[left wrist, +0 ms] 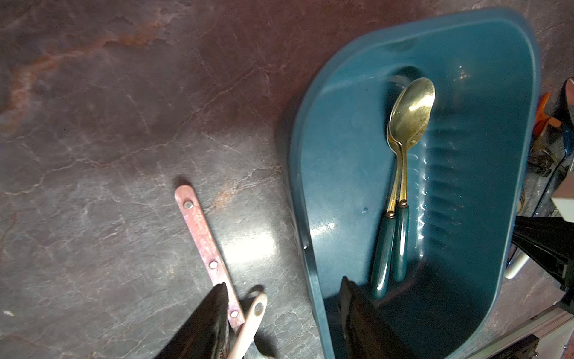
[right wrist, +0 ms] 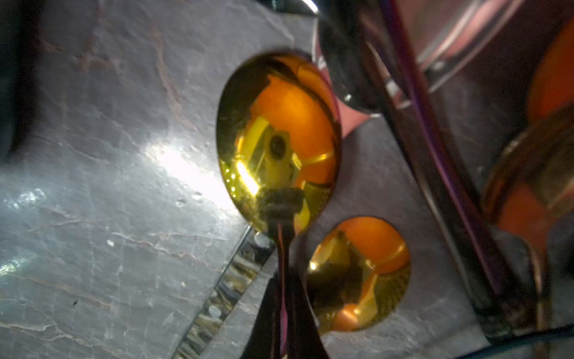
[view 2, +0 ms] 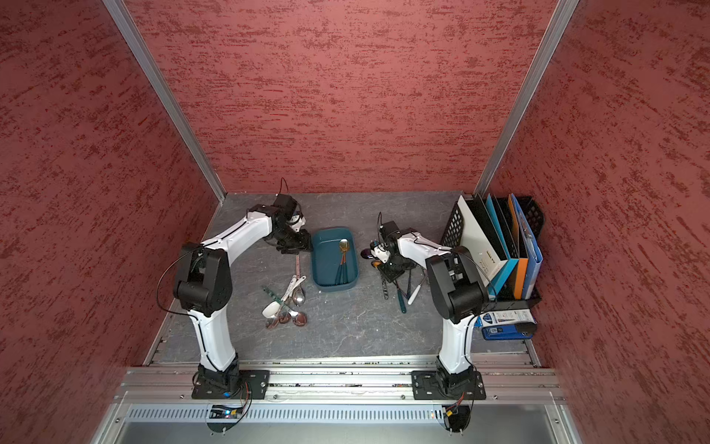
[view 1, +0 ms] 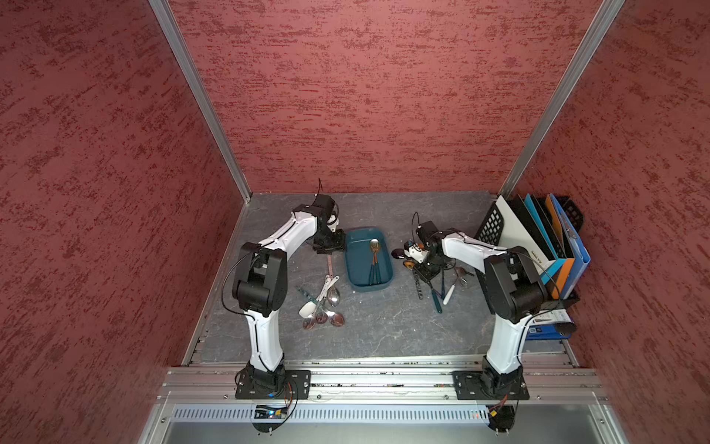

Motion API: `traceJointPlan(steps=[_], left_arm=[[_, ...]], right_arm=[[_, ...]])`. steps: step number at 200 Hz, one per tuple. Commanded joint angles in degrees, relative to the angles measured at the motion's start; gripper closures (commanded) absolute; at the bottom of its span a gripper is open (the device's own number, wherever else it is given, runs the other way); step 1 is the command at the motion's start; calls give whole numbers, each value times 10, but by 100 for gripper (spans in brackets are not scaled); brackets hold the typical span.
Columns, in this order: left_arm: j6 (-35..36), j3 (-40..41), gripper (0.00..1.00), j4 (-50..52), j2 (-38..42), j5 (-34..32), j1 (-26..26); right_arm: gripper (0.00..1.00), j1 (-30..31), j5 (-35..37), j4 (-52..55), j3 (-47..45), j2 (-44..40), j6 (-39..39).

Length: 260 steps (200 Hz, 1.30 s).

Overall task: Put the spoon into the storage box
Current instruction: Pick up the spoon from the center of the board.

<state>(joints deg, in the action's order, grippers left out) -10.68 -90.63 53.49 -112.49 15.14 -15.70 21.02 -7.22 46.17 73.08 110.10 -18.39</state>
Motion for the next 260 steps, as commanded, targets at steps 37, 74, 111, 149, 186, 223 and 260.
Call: traceJointPlan(steps=[37, 74, 111, 149, 186, 223, 260], left_arm=[[-5, 3, 39, -8, 19, 4, 3], [-5, 5, 39, -8, 23, 3, 2], [-6, 10, 39, -10, 28, 2, 3], [-6, 12, 39, -11, 32, 0, 3], [-6, 12, 39, -13, 31, 1, 3], [-8, 14, 39, -13, 32, 2, 3], [-8, 13, 39, -11, 30, 2, 3]], right_arm=[[98, 12, -75, -48, -19, -17, 28], [98, 12, -89, -65, -26, -25, 39], [99, 10, -91, -79, -40, -36, 46], [100, -1, -103, -91, -52, -51, 59], [100, -18, -149, -115, -54, -60, 88], [100, -32, -189, -137, -56, -56, 116], [99, -47, -230, -167, -66, -57, 141]])
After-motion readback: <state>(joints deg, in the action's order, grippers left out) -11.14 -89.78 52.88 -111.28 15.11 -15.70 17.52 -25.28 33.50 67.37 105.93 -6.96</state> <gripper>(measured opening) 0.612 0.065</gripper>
